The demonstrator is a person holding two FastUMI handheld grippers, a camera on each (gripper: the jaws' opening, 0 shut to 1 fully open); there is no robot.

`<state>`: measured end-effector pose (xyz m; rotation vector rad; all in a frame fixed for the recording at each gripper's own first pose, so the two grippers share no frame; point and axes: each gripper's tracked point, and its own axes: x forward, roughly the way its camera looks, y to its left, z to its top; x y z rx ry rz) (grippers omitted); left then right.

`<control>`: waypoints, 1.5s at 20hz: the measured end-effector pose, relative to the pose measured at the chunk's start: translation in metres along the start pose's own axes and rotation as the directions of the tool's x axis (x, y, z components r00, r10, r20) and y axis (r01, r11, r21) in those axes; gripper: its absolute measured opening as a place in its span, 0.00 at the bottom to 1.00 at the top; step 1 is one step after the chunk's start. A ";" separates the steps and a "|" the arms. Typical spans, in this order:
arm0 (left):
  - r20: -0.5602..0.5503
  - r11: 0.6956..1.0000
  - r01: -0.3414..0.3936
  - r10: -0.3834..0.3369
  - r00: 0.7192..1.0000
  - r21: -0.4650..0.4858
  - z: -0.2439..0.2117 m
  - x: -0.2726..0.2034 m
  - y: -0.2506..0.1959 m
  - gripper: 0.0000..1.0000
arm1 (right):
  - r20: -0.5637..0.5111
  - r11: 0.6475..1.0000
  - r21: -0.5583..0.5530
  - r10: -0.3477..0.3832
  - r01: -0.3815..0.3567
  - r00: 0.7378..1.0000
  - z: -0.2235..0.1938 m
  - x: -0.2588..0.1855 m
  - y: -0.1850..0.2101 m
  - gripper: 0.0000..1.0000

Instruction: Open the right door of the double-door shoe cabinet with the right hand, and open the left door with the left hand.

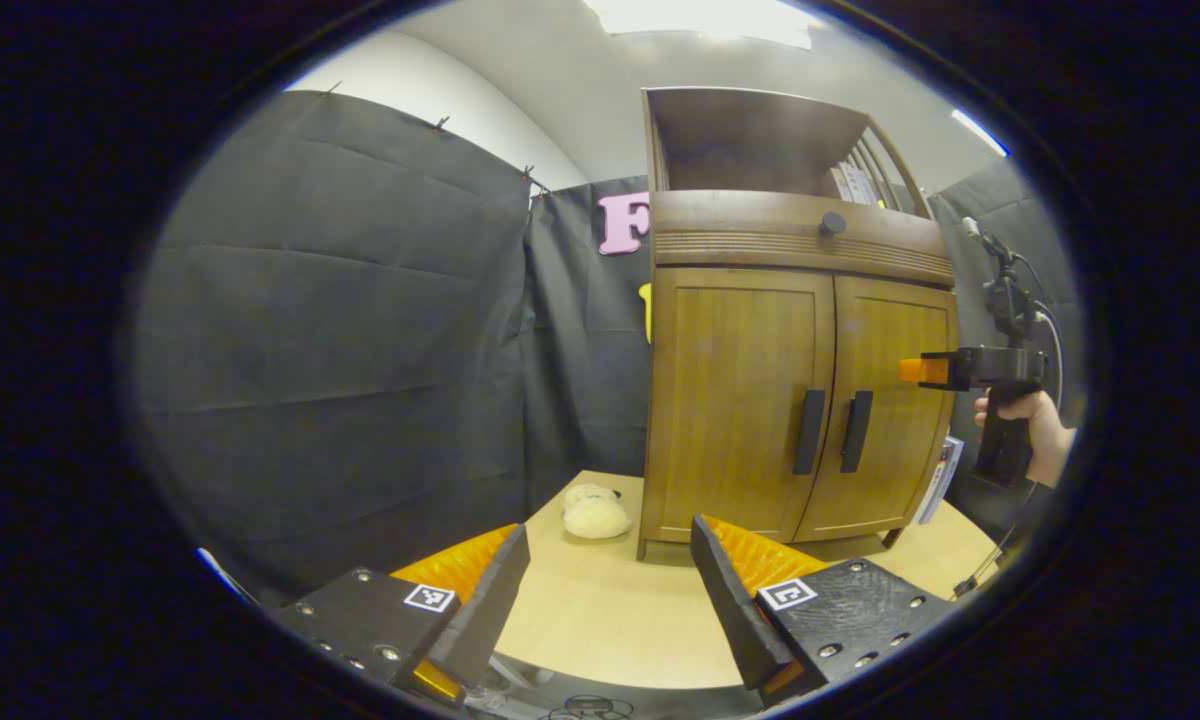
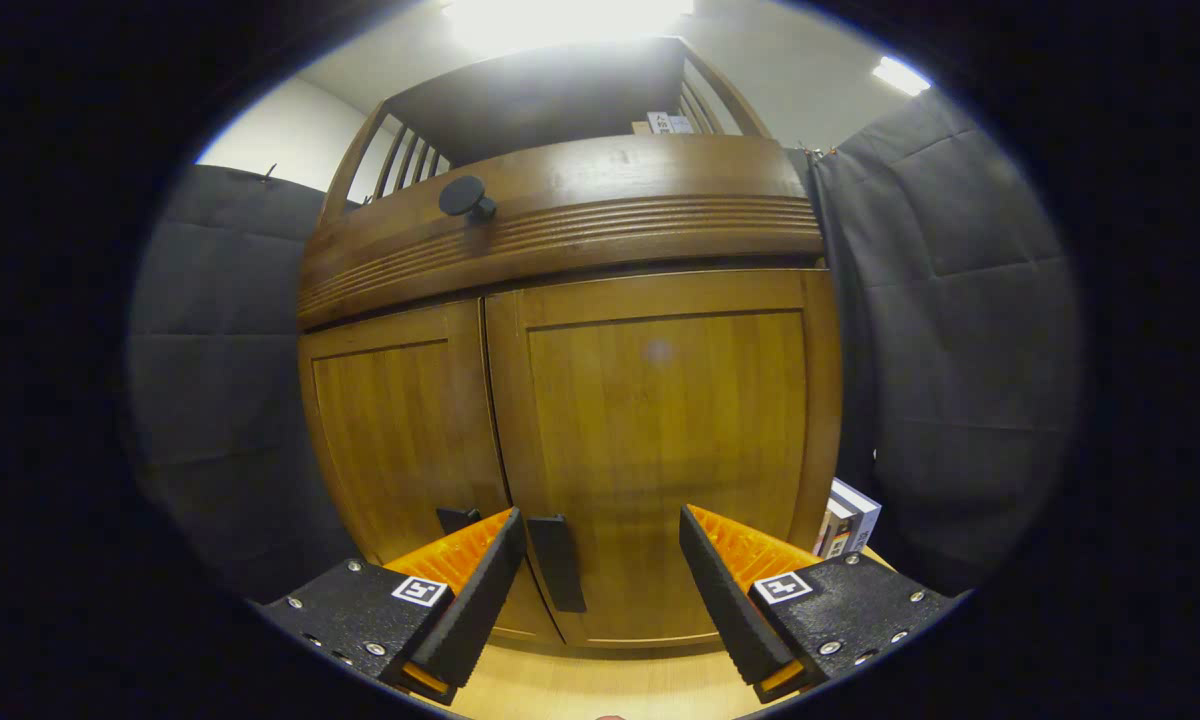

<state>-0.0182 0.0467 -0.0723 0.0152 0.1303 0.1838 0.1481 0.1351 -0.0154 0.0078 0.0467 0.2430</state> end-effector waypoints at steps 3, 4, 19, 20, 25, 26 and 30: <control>-0.021 1.000 -0.014 0.014 1.000 -0.012 -0.010 0.002 0.005 0.99 | -0.036 1.000 0.002 0.019 -0.019 0.999 -0.014 0.022 0.016 0.95; -0.033 1.000 -0.018 0.018 0.999 -0.013 -0.015 0.002 0.007 0.88 | -0.048 1.000 0.000 0.023 -0.023 0.999 -0.019 0.028 0.019 0.95; -0.141 1.000 -0.024 0.023 0.990 -0.003 -0.065 0.009 0.012 0.94 | -0.122 0.997 -0.073 -0.002 -0.007 0.993 -0.050 0.063 0.046 0.64; -0.133 1.000 -0.019 0.018 0.991 -0.002 -0.062 0.010 0.011 0.94 | -0.124 0.997 -0.077 -0.005 -0.005 0.992 -0.049 0.062 0.052 0.55; -0.090 1.000 0.003 -0.003 0.996 0.000 -0.041 0.010 0.006 0.94 | -0.133 0.999 -0.043 0.009 -0.015 0.991 -0.052 0.066 0.055 0.33; -0.087 1.000 0.011 -0.011 0.996 0.001 -0.040 0.008 0.003 0.94 | -0.140 0.999 -0.048 0.008 -0.015 0.990 -0.054 0.065 0.055 0.31; -0.039 0.999 0.045 -0.046 0.998 -0.004 -0.030 0.000 -0.009 0.94 | -0.158 0.999 -0.043 0.026 -0.033 0.987 -0.054 0.062 0.055 0.29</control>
